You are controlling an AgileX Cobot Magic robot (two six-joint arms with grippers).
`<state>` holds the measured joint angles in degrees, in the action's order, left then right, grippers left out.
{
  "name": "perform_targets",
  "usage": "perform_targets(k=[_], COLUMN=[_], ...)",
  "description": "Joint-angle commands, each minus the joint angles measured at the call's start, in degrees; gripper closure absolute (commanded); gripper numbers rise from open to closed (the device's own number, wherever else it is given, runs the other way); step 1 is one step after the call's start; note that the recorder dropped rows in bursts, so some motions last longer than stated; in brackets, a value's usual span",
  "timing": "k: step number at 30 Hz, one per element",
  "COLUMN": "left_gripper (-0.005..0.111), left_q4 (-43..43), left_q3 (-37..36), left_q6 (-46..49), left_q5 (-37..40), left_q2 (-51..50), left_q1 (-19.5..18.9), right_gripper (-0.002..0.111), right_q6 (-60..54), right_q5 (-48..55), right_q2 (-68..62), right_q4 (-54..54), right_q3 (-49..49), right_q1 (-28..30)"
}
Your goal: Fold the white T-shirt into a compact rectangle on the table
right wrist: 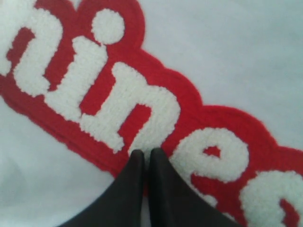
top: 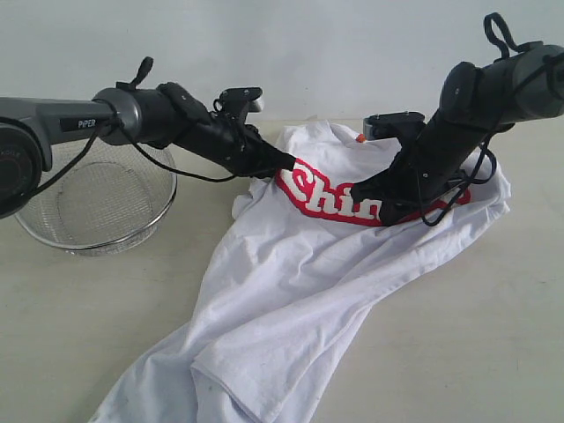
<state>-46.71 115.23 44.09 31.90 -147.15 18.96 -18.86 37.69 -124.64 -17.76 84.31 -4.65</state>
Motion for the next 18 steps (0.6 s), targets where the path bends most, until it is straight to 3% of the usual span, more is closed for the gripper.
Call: perform_targets(k=[1, 5, 12, 18], left_gripper=[0.102, 0.102, 0.102, 0.102], left_q4=[12.77, 20.89, 21.04, 9.62], left_q3=[-0.12, -0.12, 4.70, 8.63], left_q6=[-6.72, -13.54, -13.68, -9.15], left_q5=[-1.90, -3.15, -2.74, 5.35], left_q2=[-1.05, -1.05, -0.94, 0.40], left_q1=[-0.19, -2.47, -6.25, -7.59], right_gripper=[0.107, 0.107, 0.107, 0.107], right_q6=[-1.02, -1.27, -1.27, -1.27], right_q5=[0.77, 2.01, 5.18, 2.62], right_q2=[-1.30, -1.30, -1.30, -1.30], right_q4=[0.25, 0.25, 0.25, 0.25], right_q3=[-0.25, -0.25, -0.25, -0.15], right_q1=[0.05, 0.05, 0.05, 0.05])
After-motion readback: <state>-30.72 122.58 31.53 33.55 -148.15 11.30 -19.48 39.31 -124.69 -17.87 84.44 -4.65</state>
